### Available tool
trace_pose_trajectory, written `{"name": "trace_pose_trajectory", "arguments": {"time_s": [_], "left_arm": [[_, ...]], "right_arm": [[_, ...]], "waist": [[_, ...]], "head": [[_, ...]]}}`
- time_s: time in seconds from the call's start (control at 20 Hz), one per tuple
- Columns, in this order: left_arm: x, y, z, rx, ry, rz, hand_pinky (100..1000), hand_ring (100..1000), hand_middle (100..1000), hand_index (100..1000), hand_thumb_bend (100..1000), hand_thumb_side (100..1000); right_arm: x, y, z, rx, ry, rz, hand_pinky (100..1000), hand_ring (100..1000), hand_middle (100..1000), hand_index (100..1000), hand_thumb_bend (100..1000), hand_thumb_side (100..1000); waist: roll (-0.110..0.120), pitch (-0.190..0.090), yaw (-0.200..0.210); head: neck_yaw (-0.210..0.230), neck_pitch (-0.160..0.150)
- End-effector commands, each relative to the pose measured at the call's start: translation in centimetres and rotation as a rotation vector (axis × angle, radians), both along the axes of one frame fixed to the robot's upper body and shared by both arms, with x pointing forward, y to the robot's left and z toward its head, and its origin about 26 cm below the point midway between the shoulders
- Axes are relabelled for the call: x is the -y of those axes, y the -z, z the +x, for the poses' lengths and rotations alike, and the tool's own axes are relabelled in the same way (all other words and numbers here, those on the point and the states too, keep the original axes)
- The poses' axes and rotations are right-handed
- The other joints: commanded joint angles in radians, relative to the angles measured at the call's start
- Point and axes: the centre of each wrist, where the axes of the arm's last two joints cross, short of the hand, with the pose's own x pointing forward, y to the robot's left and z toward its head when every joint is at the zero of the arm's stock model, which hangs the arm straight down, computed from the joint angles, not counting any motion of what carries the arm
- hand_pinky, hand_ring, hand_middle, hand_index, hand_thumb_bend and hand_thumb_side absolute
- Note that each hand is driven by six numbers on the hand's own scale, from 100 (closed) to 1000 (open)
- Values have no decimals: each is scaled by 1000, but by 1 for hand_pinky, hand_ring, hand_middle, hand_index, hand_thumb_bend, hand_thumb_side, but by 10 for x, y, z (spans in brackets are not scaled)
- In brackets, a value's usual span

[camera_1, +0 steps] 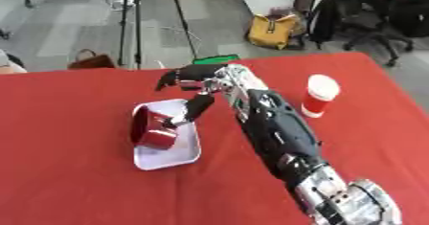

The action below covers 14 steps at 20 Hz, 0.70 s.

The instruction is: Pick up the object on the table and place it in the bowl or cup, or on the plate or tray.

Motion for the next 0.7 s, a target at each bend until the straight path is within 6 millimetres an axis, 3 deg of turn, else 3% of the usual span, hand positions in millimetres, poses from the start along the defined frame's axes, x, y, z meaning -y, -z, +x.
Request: {"name": "trace_pose_trajectory", "arguments": {"time_s": [0.05,0.55,0.7], "left_arm": [[-1,-7,-3,25,5,9,751,656,684,789,949,688],[-2,-8,-3,28,2,6,751,656,685,789,949,687],[-2,-7,-3,27,2,6,751,657,685,789,949,687]], "right_arm": [[11,-35,0,11,-282,-288,955,899,943,947,543,682],[17,-43,-3,8,-295,-265,948,894,938,946,536,678],[21,-49,-4,31,-297,-225,920,874,924,944,494,654]], "waist": [[3,-20,-3],[7,-23,-4],[8,-23,-5]], "head": [[5,-6],[8,-8],[12,-7]]}}
